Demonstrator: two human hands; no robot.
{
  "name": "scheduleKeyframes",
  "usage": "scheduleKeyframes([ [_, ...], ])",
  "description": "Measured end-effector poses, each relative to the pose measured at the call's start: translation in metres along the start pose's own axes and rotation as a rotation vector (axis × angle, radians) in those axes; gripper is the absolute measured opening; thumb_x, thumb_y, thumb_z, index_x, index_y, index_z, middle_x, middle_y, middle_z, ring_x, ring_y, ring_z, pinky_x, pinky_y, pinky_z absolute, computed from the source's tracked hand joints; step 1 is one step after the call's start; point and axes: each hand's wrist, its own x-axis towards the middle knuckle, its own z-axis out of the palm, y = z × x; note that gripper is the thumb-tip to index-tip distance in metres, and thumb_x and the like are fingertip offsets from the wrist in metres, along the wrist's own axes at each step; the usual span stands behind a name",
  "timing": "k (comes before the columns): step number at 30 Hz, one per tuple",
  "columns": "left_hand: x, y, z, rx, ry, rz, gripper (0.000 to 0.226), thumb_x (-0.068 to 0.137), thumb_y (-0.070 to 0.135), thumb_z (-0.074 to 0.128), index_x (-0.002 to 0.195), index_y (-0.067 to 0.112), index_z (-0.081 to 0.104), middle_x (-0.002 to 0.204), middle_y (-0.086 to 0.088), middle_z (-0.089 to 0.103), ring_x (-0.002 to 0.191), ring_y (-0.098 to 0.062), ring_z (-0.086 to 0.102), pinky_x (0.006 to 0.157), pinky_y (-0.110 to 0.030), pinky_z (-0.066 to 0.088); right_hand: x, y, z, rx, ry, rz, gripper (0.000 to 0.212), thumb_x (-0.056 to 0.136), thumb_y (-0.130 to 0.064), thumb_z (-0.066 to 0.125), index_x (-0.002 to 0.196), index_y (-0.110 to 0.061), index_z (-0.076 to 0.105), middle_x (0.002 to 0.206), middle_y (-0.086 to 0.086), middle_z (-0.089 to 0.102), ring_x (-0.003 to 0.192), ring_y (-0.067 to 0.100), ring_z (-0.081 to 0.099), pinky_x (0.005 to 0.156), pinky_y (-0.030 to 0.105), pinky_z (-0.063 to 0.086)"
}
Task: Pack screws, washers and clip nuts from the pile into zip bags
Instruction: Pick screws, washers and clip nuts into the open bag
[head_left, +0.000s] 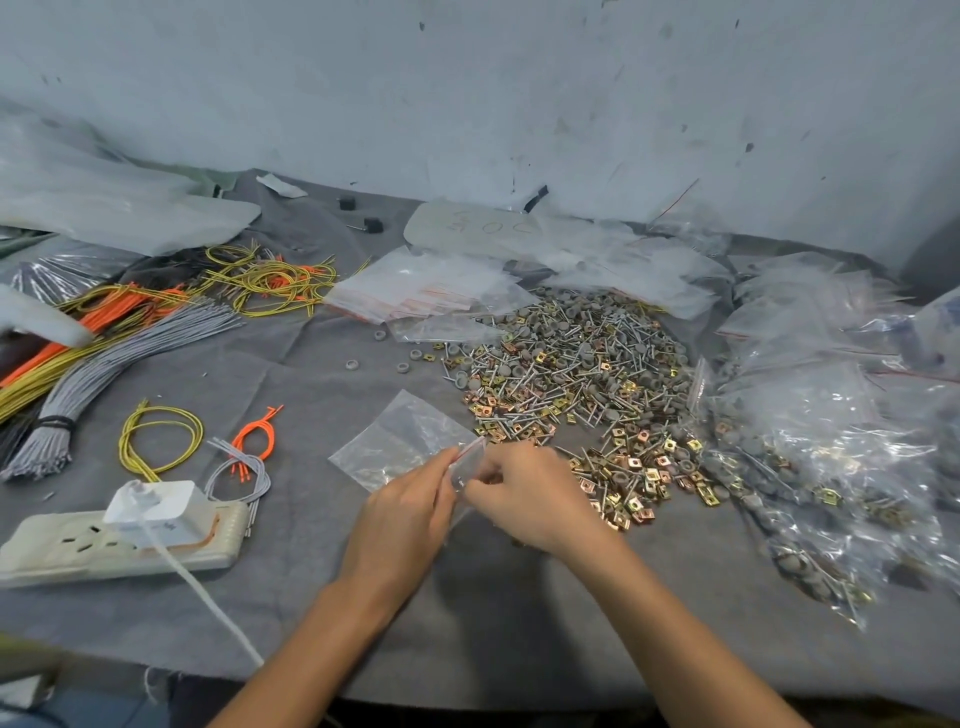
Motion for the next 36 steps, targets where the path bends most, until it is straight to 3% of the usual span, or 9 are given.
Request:
scheduleKeyframes([
  [4, 0.001, -0.003, 0.002, 0.024, -0.003, -0.046, 0.034, 0.097, 0.027, 0.048, 0.125, 0.020, 0.066, 0.106, 0.000, 0.076, 0.089, -0.022, 0.070, 0.068, -0.034, 0.051, 0.007, -0.008, 0.015, -0.086, 0.099, 0.011, 0.025, 0.077, -0.041, 0.055, 0.077, -0.018, 0.067, 0.075, 0.002, 0.068, 0.079, 0.032, 0.063, 0.061, 0.033, 0.039],
  [6, 0.001, -0.002, 0.001, 0.013, -0.006, -0.051, 0.034, 0.097, 0.029, 0.046, 0.125, 0.022, 0.065, 0.106, 0.002, 0.076, 0.090, -0.020, 0.068, 0.068, -0.033, 0.051, 0.008, -0.008, 0.016, -0.089, 0.112, -0.009, 0.023, 0.082, -0.039, 0.055, 0.081, -0.021, 0.069, 0.077, 0.000, 0.069, 0.082, 0.030, 0.064, 0.063, 0.033, 0.043],
  [9, 0.001, -0.001, -0.001, -0.006, -0.003, -0.053, 0.036, 0.097, 0.030, 0.045, 0.125, 0.021, 0.066, 0.106, 0.002, 0.076, 0.090, -0.019, 0.068, 0.067, -0.032, 0.052, 0.002, -0.001, 0.014, -0.029, 0.119, -0.037, 0.020, 0.088, -0.043, 0.059, 0.087, -0.025, 0.068, 0.076, -0.004, 0.068, 0.082, 0.024, 0.065, 0.068, 0.033, 0.048],
  [16, 0.002, -0.003, 0.000, -0.057, -0.009, -0.085, 0.034, 0.098, 0.028, 0.048, 0.126, 0.022, 0.066, 0.114, 0.003, 0.074, 0.098, -0.019, 0.068, 0.074, -0.033, 0.054, -0.008, 0.044, -0.019, 0.018, 0.171, 0.021, 0.010, 0.091, -0.036, 0.063, 0.082, -0.033, 0.066, 0.069, -0.014, 0.060, 0.068, 0.004, 0.056, 0.057, 0.027, 0.038],
  [22, 0.002, -0.005, 0.002, -0.067, -0.009, -0.113, 0.037, 0.098, 0.032, 0.045, 0.128, 0.024, 0.064, 0.114, 0.004, 0.074, 0.099, -0.018, 0.066, 0.077, -0.032, 0.051, -0.015, 0.043, -0.013, -0.113, -0.037, -0.077, 0.009, 0.088, -0.038, 0.067, 0.087, -0.030, 0.070, 0.082, -0.012, 0.061, 0.084, 0.013, 0.062, 0.070, 0.033, 0.049],
  [26, 0.002, -0.004, 0.003, -0.055, -0.007, -0.117, 0.036, 0.098, 0.033, 0.045, 0.127, 0.025, 0.064, 0.111, 0.003, 0.075, 0.098, -0.018, 0.063, 0.078, -0.032, 0.048, -0.014, 0.031, 0.007, -0.268, -0.040, -0.202, 0.013, 0.090, -0.041, 0.061, 0.094, -0.029, 0.065, 0.098, -0.008, 0.056, 0.103, 0.020, 0.056, 0.074, 0.033, 0.041],
  [29, 0.001, -0.004, 0.002, -0.055, -0.016, -0.128, 0.039, 0.098, 0.036, 0.040, 0.127, 0.026, 0.064, 0.111, 0.003, 0.075, 0.096, -0.019, 0.065, 0.076, -0.034, 0.049, -0.014, 0.026, 0.014, -0.317, -0.001, -0.252, 0.015, 0.093, -0.034, 0.054, 0.096, -0.023, 0.064, 0.100, -0.003, 0.059, 0.103, 0.023, 0.055, 0.071, 0.032, 0.036],
  [33, 0.002, -0.003, 0.000, -0.064, -0.032, -0.136, 0.038, 0.098, 0.035, 0.043, 0.128, 0.026, 0.063, 0.113, 0.003, 0.074, 0.098, -0.021, 0.067, 0.076, -0.034, 0.053, -0.021, 0.026, 0.002, -0.017, 0.084, -0.181, 0.006, 0.088, -0.029, 0.061, 0.091, -0.026, 0.065, 0.083, -0.009, 0.067, 0.081, 0.012, 0.061, 0.075, 0.035, 0.049],
  [36, 0.003, -0.001, -0.001, -0.051, -0.032, -0.128, 0.036, 0.098, 0.033, 0.044, 0.128, 0.026, 0.063, 0.114, 0.003, 0.074, 0.098, -0.021, 0.067, 0.077, -0.034, 0.052, -0.030, 0.027, -0.004, 0.285, 0.117, -0.187, 0.004, 0.084, -0.028, 0.063, 0.087, -0.030, 0.065, 0.069, -0.013, 0.067, 0.064, 0.007, 0.060, 0.066, 0.029, 0.049],
])
